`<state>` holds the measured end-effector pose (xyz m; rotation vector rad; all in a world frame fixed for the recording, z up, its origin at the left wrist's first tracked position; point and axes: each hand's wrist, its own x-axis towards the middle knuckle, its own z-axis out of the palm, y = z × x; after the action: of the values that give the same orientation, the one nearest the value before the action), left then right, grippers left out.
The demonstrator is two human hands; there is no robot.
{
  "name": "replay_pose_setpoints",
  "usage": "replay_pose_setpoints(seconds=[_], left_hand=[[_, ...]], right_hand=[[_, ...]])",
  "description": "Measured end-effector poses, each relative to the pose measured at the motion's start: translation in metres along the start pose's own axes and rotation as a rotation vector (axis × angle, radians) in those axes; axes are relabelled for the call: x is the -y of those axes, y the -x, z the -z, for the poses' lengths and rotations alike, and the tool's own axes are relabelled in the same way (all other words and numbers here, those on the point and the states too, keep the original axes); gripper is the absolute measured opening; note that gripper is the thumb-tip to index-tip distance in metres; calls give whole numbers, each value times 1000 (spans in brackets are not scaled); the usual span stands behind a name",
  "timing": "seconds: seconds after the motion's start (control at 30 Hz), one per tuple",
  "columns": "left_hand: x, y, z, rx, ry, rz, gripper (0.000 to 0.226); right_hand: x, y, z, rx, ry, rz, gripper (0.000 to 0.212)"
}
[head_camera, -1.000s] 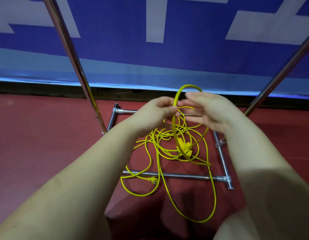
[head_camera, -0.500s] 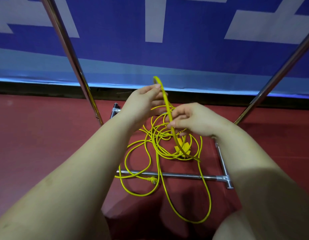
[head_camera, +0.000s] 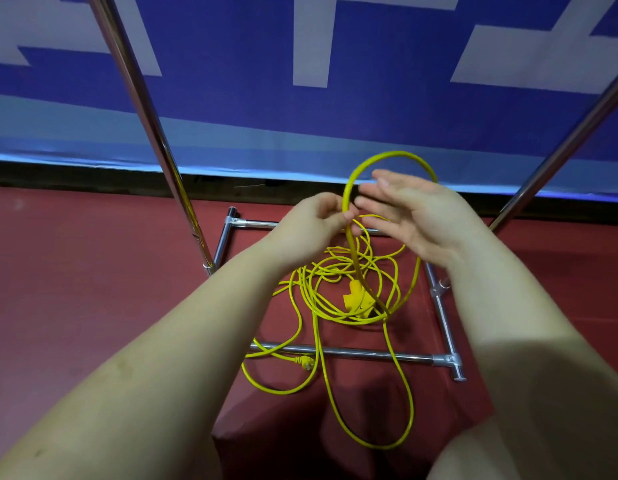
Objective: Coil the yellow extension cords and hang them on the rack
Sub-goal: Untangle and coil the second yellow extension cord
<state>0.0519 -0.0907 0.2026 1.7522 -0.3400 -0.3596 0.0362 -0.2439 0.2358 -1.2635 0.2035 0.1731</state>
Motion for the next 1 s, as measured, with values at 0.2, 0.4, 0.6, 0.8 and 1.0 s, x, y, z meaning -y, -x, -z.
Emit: replay_pose_setpoints(seconds=[0.2,0.4,0.6,0.8,1.0], left_hand=[[-8,-7,9,-310,224,30,17],[-17,-3,11,-247,470,52,15],[-2,3,7,172,175,223,38],[2,11,-6,326,49,109,7],[-5,4,4,-35,137,66,18]], right_hand=[[-22,4,0,248,806,-79,19],[-18,7,-8,237,730,71,16],[6,6,-8,-19,8,65,10],[5,1,-4,-164,-312,41,8],[-12,1,4,-8,490,-83,26]])
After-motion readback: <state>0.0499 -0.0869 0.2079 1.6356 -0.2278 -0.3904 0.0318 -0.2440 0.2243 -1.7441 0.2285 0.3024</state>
